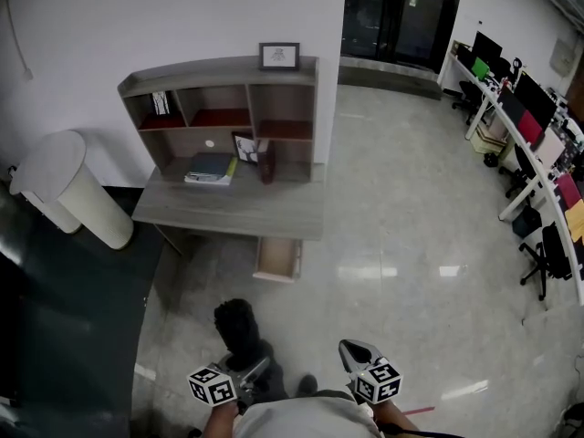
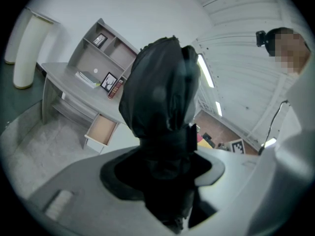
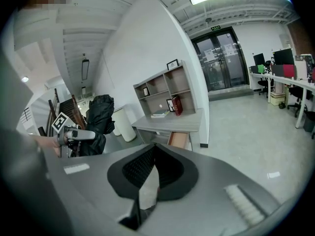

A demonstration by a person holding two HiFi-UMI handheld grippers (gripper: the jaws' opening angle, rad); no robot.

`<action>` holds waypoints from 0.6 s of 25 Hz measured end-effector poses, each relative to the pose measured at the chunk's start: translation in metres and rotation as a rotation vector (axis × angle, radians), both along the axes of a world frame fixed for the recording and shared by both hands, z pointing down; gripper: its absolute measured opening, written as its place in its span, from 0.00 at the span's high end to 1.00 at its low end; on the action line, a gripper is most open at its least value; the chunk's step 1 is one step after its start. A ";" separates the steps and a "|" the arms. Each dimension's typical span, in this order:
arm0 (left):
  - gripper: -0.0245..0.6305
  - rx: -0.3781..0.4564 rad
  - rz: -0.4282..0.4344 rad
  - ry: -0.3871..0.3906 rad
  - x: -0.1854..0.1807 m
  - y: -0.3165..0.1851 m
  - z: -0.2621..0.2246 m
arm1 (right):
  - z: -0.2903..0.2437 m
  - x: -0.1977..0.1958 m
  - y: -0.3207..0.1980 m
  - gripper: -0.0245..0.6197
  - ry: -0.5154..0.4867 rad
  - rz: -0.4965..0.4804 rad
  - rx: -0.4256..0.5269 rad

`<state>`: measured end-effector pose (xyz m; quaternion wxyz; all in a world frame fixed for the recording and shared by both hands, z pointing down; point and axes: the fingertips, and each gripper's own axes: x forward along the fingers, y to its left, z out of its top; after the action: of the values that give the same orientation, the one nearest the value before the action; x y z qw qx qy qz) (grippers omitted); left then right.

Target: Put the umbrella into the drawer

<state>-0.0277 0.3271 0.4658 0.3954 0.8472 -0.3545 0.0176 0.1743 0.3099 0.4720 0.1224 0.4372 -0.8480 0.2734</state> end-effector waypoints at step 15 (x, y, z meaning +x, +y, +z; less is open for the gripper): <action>0.59 -0.020 0.099 -0.016 -0.046 -0.108 0.013 | 0.012 -0.045 -0.089 0.95 0.000 0.071 -0.046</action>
<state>-0.0737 0.2196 0.4785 0.3996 0.8595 -0.3151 0.0474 0.1291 0.2212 0.4840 0.1229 0.4639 -0.8256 0.2968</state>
